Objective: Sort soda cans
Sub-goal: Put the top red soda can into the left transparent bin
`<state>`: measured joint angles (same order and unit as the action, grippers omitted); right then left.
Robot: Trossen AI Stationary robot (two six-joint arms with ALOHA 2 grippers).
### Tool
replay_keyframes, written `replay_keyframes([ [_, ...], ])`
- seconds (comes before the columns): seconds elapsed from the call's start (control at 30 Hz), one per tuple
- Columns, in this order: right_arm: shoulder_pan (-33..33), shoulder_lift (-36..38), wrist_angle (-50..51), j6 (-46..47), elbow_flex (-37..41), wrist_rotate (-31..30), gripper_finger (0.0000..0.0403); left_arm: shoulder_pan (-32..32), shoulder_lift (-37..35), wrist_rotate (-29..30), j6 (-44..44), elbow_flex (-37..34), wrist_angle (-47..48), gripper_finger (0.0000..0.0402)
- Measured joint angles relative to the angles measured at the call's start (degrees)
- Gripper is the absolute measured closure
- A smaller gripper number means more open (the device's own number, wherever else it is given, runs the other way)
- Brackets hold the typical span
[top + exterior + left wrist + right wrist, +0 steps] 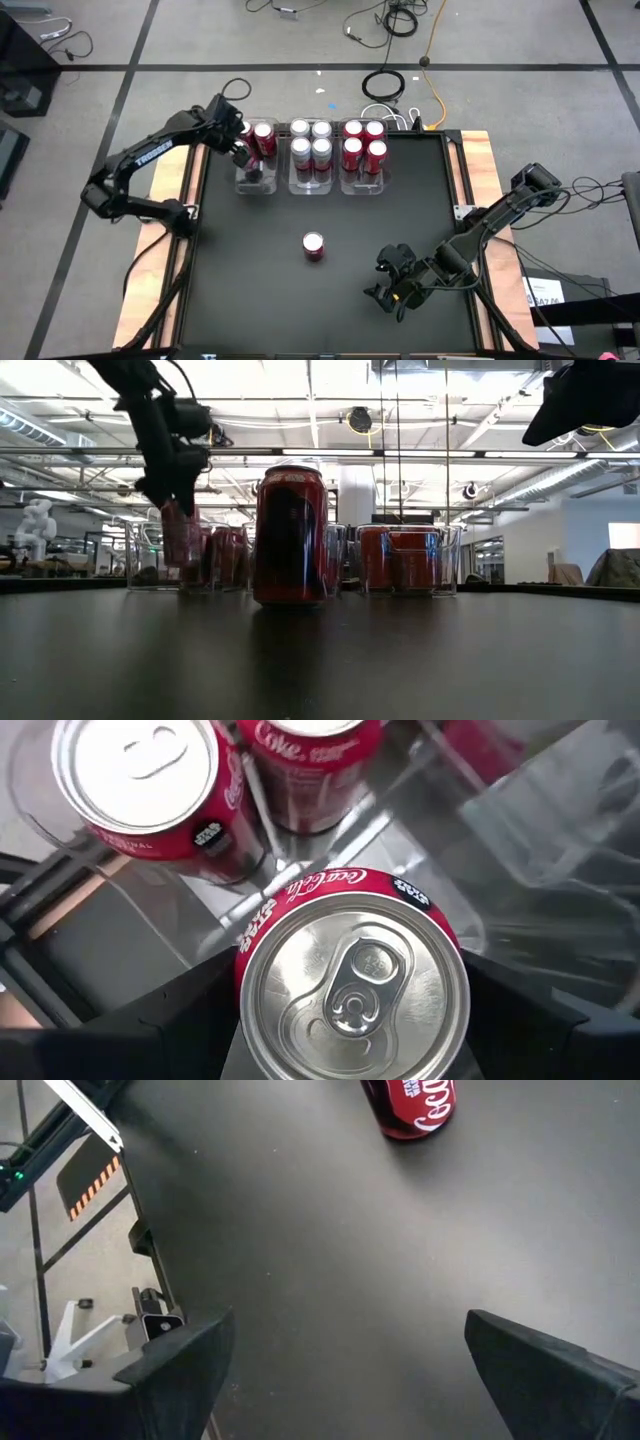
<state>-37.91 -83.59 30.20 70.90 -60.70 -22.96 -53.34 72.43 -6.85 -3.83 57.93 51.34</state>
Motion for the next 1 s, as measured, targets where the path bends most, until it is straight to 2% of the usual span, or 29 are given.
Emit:
replay_keyframes([
  [0.27, 0.02, 0.0, 0.02, 2.11, 0.01, 0.0, 0.0017, -1.67, 6.55, 0.23, -1.07, -0.11, -3.01, 0.0075],
  [0.37, 0.01, 0.0, 0.02, 2.87, 0.01, 0.02, 0.0016, -1.78, 7.81, 3.3, -1.03, -0.11, -3.62, 0.0075],
  [0.53, 0.02, 0.0, 0.02, 3.16, 0.0, 0.02, 0.0016, -1.75, 8.53, 6.29, -1.06, -0.07, -3.27, 0.0074],
  [0.77, 0.09, 0.0, 0.04, 2.14, 0.02, -0.04, 0.0016, -1.75, 8.63, 6.45, -1.03, -0.02, -3.44, 0.0074],
  [1.0, 0.09, 0.0, 0.02, 3.12, 0.02, -2.69, 0.0016, -1.75, 8.63, 6.82, -1.01, -0.02, -3.92, 0.0074],
])
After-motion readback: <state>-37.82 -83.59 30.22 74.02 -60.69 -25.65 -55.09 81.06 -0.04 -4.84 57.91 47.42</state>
